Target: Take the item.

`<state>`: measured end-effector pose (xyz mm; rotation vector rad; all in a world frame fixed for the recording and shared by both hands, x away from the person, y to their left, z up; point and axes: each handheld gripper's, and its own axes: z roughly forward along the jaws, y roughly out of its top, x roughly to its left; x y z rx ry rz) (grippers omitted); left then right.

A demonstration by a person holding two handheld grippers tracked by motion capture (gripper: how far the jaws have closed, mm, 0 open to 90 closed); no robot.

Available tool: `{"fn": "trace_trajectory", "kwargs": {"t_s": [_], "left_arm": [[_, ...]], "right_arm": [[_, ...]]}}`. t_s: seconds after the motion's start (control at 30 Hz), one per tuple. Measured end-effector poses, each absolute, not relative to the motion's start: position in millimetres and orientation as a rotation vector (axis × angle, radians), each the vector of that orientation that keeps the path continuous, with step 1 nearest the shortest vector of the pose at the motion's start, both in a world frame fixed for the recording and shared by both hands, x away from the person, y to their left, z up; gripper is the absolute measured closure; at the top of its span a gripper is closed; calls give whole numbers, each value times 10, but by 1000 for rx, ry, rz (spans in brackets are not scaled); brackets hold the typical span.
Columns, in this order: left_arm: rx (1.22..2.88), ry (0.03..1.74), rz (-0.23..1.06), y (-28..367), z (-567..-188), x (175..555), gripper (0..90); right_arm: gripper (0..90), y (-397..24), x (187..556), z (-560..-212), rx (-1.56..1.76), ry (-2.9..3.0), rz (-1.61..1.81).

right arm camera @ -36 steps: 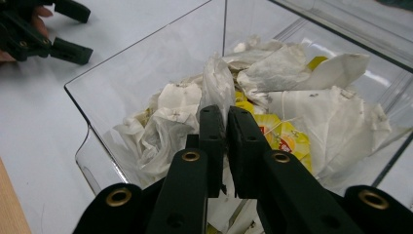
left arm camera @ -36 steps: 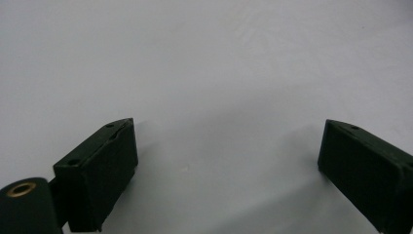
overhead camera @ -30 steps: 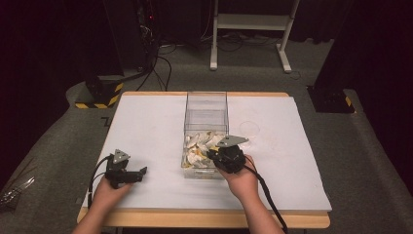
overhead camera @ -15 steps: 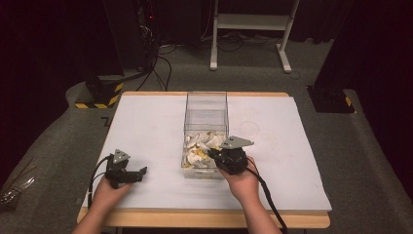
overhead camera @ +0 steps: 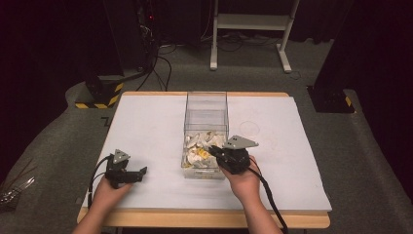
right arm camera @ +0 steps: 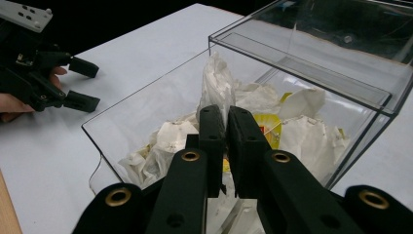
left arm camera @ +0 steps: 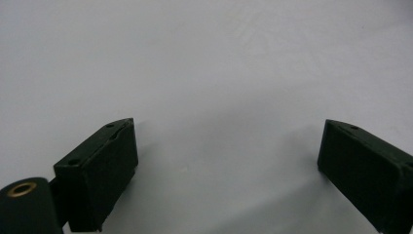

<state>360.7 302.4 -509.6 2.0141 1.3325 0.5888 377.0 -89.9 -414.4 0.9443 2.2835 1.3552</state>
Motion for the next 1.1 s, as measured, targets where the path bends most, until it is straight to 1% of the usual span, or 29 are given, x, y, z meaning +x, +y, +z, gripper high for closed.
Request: {"fn": "trace_trajectory", "kwargs": {"t_s": [0.33, 1.1], "left_arm": [[2014, 1332, 589, 3025, -5096, 3607, 79], [2014, 1333, 588, 3025, -5096, 3607, 79]], "right_arm": [[847, -956, 3781, -4189, 941, 2254, 1409], [846, -1118, 3723, -4046, 942, 2166, 1465]]}}
